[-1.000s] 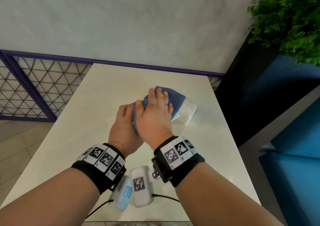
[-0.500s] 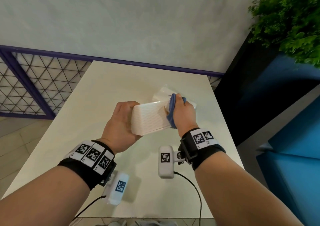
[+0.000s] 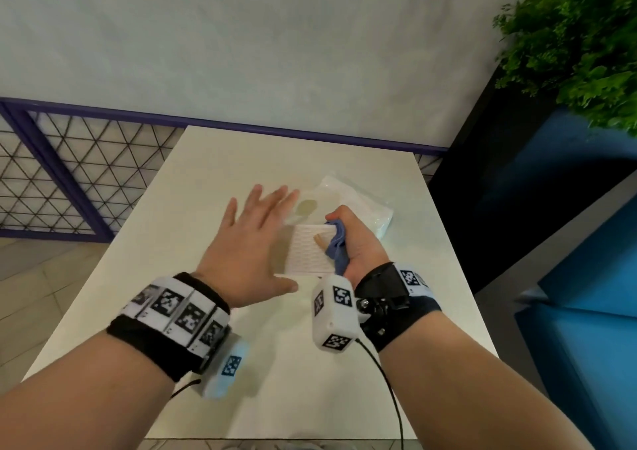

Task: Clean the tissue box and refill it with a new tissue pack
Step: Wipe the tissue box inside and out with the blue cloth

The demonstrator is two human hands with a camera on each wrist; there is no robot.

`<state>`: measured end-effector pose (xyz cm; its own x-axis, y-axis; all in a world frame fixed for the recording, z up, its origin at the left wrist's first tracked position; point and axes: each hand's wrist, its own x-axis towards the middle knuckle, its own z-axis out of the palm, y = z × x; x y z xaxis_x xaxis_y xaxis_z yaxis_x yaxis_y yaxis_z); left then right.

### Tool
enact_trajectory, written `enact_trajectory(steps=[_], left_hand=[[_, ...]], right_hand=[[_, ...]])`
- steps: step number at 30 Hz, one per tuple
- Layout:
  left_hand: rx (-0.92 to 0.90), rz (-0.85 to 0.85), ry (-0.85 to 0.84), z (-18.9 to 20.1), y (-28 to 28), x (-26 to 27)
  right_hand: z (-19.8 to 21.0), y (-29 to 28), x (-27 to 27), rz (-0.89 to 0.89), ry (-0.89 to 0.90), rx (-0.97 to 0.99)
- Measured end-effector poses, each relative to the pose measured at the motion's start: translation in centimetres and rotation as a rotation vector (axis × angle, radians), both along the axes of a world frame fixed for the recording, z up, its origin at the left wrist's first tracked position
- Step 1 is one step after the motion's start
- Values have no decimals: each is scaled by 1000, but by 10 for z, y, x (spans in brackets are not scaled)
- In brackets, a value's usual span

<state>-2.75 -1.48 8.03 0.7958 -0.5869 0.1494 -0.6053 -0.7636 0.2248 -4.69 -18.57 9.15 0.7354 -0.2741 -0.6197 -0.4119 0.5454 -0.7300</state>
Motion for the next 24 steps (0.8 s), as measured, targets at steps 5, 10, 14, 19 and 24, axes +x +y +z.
enact_trajectory(steps=[5, 10, 14, 19, 24], left_hand=[[26, 104, -112, -10, -32, -21], [-174, 260, 60, -1, -12, -2], [-345, 347, 124, 1, 16, 14], [-467, 320, 127, 2, 17, 17], [-782, 206, 207, -1, 12, 9]], right_hand=[[-13, 33, 10, -59, -64, -97], [-25, 27, 0, 35, -43, -516], [3, 2, -6, -158, -149, -630], [40, 31, -4, 99, -394, -953], [12, 58, 3, 575, -342, -1416]])
